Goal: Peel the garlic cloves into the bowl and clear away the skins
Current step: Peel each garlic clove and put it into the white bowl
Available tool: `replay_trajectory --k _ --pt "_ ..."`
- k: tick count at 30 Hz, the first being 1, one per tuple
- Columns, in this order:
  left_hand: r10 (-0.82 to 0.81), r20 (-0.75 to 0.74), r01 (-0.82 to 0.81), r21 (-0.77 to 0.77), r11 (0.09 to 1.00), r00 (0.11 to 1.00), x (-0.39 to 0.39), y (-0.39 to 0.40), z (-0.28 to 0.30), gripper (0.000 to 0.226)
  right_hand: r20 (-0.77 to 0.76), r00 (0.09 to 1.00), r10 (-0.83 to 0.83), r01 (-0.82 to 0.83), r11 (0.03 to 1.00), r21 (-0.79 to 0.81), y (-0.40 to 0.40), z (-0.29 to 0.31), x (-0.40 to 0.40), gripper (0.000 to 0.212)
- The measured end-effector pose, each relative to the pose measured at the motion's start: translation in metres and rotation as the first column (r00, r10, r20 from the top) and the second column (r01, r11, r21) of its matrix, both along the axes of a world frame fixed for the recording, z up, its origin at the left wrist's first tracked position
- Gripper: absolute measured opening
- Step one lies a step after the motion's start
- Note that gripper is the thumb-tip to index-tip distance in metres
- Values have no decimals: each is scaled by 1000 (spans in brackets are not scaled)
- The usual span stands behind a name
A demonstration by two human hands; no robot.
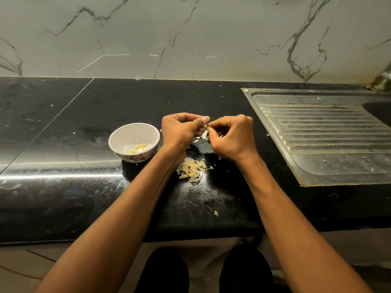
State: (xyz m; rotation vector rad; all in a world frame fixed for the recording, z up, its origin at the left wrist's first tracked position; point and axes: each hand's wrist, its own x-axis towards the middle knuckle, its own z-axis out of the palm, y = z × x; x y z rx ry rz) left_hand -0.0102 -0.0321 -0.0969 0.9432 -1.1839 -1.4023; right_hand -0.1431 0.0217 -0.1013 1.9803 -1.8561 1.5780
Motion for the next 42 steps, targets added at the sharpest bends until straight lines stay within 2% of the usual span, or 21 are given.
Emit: replay_trajectory --k 13,17,20,23,26,30,33,37,42 --pt "-20 3 21 -27 999 1000 1 3 2 9 -44 999 -18 16 999 -40 2 1 3 10" --pt "-28 33 31 -104 994 999 0 6 3 7 -32 999 -41 39 998 -57 2 0 4 14" --pt "-22 63 34 -185 982 998 -1 7 2 11 51 997 -56 59 997 -51 2 0 5 13" --pt "-33 65 46 -221 974 997 -1 7 2 12 240 969 -50 49 999 9 3 2 6 13" --pt "-39 62 53 -241 969 997 -2 6 2 10 467 884 -28 -4 998 66 5 7 7 17" --pt "-51 44 60 -235 970 998 -2 5 1 11 662 749 22 -102 991 83 5 13 8 13" --pt "-89 11 89 -195 977 996 -2 4 1 5 714 700 33 -148 984 100 5 15 6 18" --pt "-142 -20 140 -82 987 990 -2 3 1 4 724 686 69 -199 975 95 6 16 6 22" --pt "-167 -15 167 17 986 986 -1 3 3 9 627 775 80 -166 983 80 5 11 7 8"
